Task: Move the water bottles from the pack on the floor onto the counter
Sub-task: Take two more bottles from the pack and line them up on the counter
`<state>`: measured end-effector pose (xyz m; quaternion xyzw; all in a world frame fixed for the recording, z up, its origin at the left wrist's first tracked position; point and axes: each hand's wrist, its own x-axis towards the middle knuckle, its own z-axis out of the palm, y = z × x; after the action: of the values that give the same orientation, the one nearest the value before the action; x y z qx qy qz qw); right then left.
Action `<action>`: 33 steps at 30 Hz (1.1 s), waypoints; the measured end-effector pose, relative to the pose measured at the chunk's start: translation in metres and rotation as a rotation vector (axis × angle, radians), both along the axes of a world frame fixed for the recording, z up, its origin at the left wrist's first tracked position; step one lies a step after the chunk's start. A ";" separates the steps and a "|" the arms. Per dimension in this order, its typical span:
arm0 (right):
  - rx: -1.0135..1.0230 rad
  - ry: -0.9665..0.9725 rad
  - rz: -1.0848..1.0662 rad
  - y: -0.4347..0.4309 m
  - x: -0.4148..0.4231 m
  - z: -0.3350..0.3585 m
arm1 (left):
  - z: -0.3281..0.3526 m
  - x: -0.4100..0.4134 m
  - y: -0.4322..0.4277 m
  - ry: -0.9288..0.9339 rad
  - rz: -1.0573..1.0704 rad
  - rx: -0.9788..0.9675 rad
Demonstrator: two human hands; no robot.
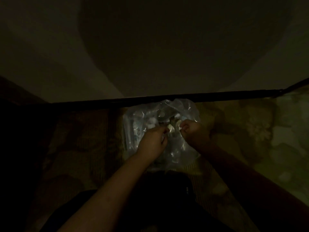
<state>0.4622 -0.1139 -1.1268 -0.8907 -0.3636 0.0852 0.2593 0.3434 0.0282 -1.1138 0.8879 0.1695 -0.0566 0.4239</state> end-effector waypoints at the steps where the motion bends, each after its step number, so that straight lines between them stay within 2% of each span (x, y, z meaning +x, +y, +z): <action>1: 0.009 -0.012 0.017 0.000 -0.002 -0.008 | -0.005 0.001 -0.002 -0.011 -0.037 0.016; 6: 0.008 -0.048 -0.018 0.003 -0.010 -0.033 | -0.011 0.018 -0.005 -0.060 -0.157 0.048; 9: -0.053 -0.236 0.024 0.000 -0.012 -0.039 | -0.016 0.016 -0.002 0.004 -0.173 0.061; 11: -0.209 -0.414 0.054 -0.002 -0.009 -0.041 | -0.020 0.012 0.001 0.037 -0.210 0.097; 12: -0.267 -0.432 0.021 -0.004 -0.007 -0.043 | -0.020 0.011 0.002 0.041 -0.216 0.104; 15: -0.354 -0.303 -0.086 -0.003 -0.002 -0.046 | -0.021 0.017 0.003 0.030 -0.185 0.085; 18: -0.392 0.142 -0.369 0.008 0.008 -0.048 | -0.025 0.022 0.002 0.026 -0.185 0.067; 19: -0.409 0.192 -0.439 0.008 0.011 -0.052 | -0.028 0.022 0.001 0.041 -0.204 0.071; 20: -0.437 0.183 -0.438 0.007 0.011 -0.054 | -0.031 0.022 0.001 0.063 -0.228 0.082; 24: -0.596 -0.087 -0.208 -0.001 0.005 -0.059 | -0.038 0.024 0.000 0.095 -0.266 0.086; 26: -0.656 -0.149 -0.183 -0.003 0.007 -0.062 | -0.039 0.024 0.002 0.082 -0.257 0.079; 28: -0.646 -0.111 -0.261 0.005 0.005 -0.056 | -0.041 0.023 0.004 0.076 -0.236 0.063; 29: -0.628 0.005 -0.331 0.014 0.002 -0.048 | -0.042 0.022 0.005 0.074 -0.226 0.054; 31: -0.557 0.080 -0.342 0.016 -0.006 -0.051 | -0.044 0.022 0.008 0.068 -0.217 0.045; 32: -0.518 0.079 -0.431 0.020 -0.005 -0.051 | -0.045 0.021 0.010 0.070 -0.214 0.046; 33: -0.504 0.163 -0.497 0.021 -0.001 -0.050 | -0.046 0.020 0.012 0.070 -0.211 0.049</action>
<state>0.4608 -0.0924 -1.1773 -0.9781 -0.0816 0.1775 0.0725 0.3638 0.0404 -1.1594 0.9084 0.0909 -0.1280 0.3875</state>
